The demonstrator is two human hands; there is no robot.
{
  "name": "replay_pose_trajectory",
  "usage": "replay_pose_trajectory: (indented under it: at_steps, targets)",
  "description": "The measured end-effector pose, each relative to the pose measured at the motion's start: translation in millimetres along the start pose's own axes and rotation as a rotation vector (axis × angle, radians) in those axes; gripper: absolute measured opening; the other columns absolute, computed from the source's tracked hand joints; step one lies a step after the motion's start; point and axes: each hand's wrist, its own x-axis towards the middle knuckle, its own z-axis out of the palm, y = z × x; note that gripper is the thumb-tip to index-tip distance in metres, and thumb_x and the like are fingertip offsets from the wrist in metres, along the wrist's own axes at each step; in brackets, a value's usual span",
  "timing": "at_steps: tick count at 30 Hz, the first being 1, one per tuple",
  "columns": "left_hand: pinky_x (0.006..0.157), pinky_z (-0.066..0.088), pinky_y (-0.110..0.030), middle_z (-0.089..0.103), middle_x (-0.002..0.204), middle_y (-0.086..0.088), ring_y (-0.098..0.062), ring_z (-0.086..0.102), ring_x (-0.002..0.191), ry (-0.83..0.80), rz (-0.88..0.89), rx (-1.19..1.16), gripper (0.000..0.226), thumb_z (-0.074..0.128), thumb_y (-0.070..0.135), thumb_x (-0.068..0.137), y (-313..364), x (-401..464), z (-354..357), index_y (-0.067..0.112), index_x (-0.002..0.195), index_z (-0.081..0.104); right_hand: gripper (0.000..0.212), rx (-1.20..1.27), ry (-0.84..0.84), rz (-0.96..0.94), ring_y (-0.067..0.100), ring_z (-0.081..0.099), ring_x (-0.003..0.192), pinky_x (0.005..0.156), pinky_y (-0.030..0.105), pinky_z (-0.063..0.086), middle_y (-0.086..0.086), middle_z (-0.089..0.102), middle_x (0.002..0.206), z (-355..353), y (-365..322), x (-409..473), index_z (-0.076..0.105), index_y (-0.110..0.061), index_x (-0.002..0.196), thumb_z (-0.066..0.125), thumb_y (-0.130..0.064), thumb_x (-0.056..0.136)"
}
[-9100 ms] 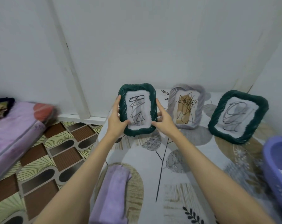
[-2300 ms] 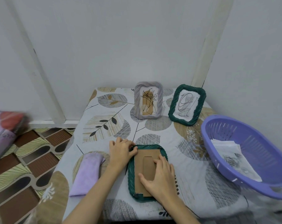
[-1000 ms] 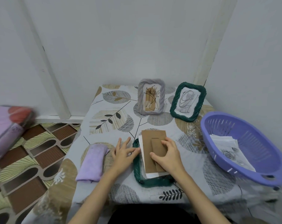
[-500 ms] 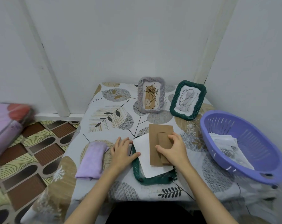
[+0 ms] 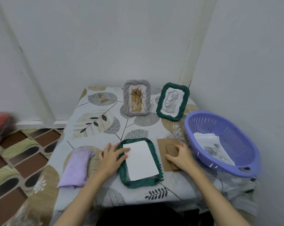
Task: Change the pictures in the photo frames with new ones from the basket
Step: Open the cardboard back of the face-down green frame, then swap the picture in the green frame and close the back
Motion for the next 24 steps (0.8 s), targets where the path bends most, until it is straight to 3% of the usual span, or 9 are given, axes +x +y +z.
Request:
replay_pose_trajectory:
  at_steps: [5,8,12,18,21,24]
  targets:
    - [0.113,0.007,-0.045,0.022,0.153,0.007,-0.023,0.003,0.143,0.007,-0.014,0.007,0.035,0.042,0.043,0.094,0,0,-1,0.045,0.129,0.044,0.073,-0.21,0.072,-0.112,0.029,0.003,0.142,0.116,0.045,0.009,0.009,0.006,0.155,13,-1,-8,0.028,-0.015,0.142,0.056,-0.049,0.084]
    - [0.113,0.008,-0.043,0.025,0.152,0.009,-0.02,0.005,0.143,0.044,-0.033,0.025,0.041,0.041,0.046,0.094,-2,-2,3,0.041,0.134,0.039,0.058,-0.205,0.061,-0.278,0.022,-0.003,0.143,0.116,0.041,0.005,0.003,0.008,0.156,27,-13,-20,0.031,-0.024,0.141,0.046,-0.047,0.09]
    - [0.112,0.009,-0.043,0.029,0.15,0.011,-0.018,0.006,0.143,0.071,-0.052,0.038,0.05,0.043,0.049,0.091,-8,-2,6,0.034,0.139,0.033,0.053,-0.02,-0.095,-0.293,0.016,0.013,0.141,0.113,0.037,0.018,0.001,0.027,0.15,46,-31,-34,0.038,-0.021,0.139,0.046,-0.045,0.092]
    - [0.112,0.008,-0.043,0.031,0.149,0.01,-0.018,0.007,0.143,0.085,-0.074,-0.019,0.057,0.049,0.054,0.087,-10,-2,3,0.03,0.137,0.037,0.075,0.029,-0.004,-0.17,0.019,0.032,0.125,0.101,0.032,0.033,0.003,0.041,0.128,53,-48,-26,0.036,-0.013,0.137,0.066,-0.047,0.077]
    - [0.111,0.007,-0.04,0.032,0.148,0.01,-0.019,0.011,0.142,0.077,-0.101,-0.081,0.075,0.041,0.071,0.066,-6,-4,2,0.036,0.131,0.044,0.071,0.15,-0.011,-0.083,0.021,0.039,0.119,0.094,0.027,0.035,0.008,0.041,0.125,54,-56,-19,0.041,-0.007,0.133,0.072,-0.034,0.075]
    - [0.11,0.006,-0.037,0.031,0.148,0.008,-0.019,0.008,0.142,0.11,-0.127,-0.183,0.06,0.058,0.059,0.068,0,-2,3,0.038,0.124,0.051,0.057,0.16,0.005,-0.068,0.02,0.046,0.11,0.084,0.022,0.035,0.008,0.046,0.118,54,-57,-17,0.053,-0.008,0.121,0.075,-0.029,0.073]
